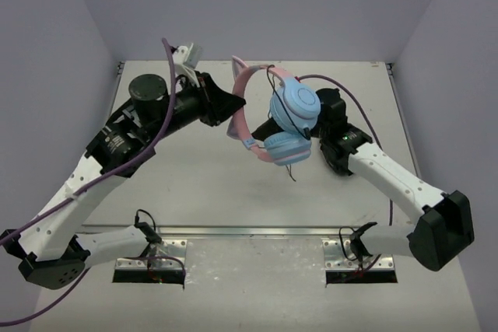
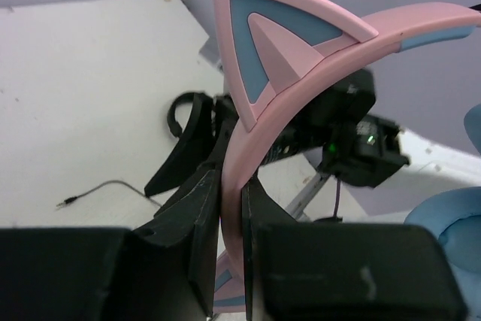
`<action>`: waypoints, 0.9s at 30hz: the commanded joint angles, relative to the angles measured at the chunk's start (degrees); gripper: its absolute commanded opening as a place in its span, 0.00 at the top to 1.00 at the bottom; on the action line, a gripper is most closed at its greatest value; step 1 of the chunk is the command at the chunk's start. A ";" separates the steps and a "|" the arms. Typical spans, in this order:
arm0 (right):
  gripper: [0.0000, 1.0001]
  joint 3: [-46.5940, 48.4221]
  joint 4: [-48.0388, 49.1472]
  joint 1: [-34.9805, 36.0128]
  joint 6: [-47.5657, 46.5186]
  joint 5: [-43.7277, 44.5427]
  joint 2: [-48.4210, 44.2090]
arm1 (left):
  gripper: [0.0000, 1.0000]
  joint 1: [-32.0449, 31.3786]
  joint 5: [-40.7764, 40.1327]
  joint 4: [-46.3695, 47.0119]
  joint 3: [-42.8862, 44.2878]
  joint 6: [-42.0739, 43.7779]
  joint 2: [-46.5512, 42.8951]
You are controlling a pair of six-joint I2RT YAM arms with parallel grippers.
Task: Wrap the headphones
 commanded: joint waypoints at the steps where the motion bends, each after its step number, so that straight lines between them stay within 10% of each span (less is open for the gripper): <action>1: 0.58 1.68 13.62 1.81 7.31 -4.08 3.87 | 0.99 -0.42 -11.64 0.10 11.90 -6.25 -0.24; 8: 0.68 3.27 16.98 9.01 8.20 -3.56 10.29 | 1.00 -0.42 -32.55 -20.03 32.65 -12.66 7.31; 15: 0.99 -1.39 22.08 12.36 11.01 -2.33 10.04 | 1.00 -0.07 -48.84 -31.47 44.09 -17.42 14.87; 20: 0.93 -5.87 16.06 14.73 6.12 0.65 5.91 | 1.00 17.73 -36.61 -32.28 42.97 -17.77 17.86; 27: 0.99 -8.42 14.08 16.67 5.65 0.58 2.92 | 1.00 23.66 -36.89 -29.54 38.20 -17.42 20.23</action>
